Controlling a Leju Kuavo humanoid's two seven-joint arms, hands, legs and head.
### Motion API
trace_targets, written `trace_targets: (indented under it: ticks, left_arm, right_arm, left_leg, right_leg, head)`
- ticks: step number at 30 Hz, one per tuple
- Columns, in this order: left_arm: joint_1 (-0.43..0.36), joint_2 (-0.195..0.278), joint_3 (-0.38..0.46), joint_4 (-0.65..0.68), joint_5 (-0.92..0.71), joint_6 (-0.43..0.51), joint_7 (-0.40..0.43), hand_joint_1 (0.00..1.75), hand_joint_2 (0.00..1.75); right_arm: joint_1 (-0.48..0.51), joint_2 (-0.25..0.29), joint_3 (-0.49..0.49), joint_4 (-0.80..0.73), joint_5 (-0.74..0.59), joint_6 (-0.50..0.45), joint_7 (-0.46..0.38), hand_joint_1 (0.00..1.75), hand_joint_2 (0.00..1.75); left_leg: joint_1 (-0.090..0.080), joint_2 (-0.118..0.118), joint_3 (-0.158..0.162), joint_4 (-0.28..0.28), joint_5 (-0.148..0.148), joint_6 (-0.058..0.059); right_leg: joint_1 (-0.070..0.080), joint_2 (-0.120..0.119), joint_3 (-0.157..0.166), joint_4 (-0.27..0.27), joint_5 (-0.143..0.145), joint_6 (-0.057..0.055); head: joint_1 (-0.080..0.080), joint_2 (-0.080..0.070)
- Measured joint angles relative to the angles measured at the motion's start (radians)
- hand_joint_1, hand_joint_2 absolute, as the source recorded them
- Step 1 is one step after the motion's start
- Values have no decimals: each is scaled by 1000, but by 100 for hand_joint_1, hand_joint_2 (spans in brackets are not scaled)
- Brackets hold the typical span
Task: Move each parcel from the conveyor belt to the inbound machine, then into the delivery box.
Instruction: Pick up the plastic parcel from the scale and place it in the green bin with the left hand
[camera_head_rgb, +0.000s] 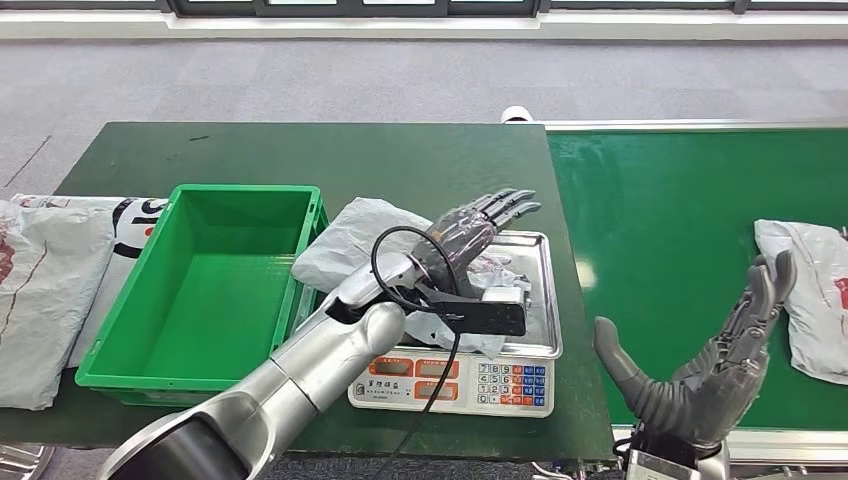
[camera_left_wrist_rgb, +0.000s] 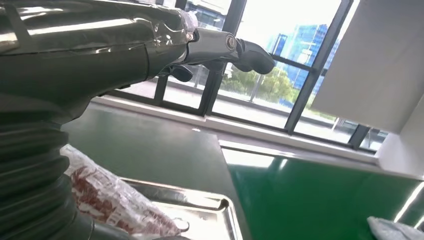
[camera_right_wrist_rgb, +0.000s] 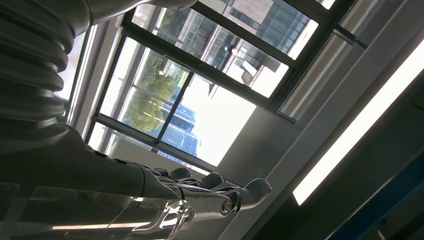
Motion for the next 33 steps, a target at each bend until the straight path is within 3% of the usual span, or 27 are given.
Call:
trace_targets:
  ticks: [2,10,14,22,27,33]
  left_arm:
    - [9,6,6,-35,-4,-6,4,0,0]
    - [16,17,12,-88,-16,-50,31,0,0]
    - [-8,12,12,-9,-49,-60,63,0,175]
    - [-52,1,12,280,-151,6,222,0,175]
    - [-67,7,12,347,-165,57,281,0,175]
    - [-78,13,24,378,-167,63,294,0,175]
  right_arm:
    - [-1,0,0,0,5,0,6,0,175]
    - [-14,0,0,0,15,0,25,0,175]
    - [-27,0,0,0,20,0,30,0,175]
    - [-69,-1,9,14,22,1,42,0,175]
    - [-108,-3,19,39,8,1,48,0,175]
    - [-149,-7,23,68,2,2,57,0,175]
  left_leg:
    - [0,0,0,0,0,0]
    - [0,-1,0,0,0,0]
    - [0,-1,1,0,1,0]
    - [0,-1,1,0,1,0]
    - [0,-1,0,0,1,0]
    - [0,-1,0,0,1,0]
  right_leg:
    - [0,0,0,0,0,0]
    - [0,-1,0,0,0,0]
    - [0,0,0,0,0,0]
    - [0,0,0,0,0,0]
    - [0,0,0,1,0,0]
    - [0,-1,1,0,0,0]
  head:
    - [0,0]
    - [0,0]
    - [0,0]
    - [0,0]
    - [0,0]
    - [0,0]
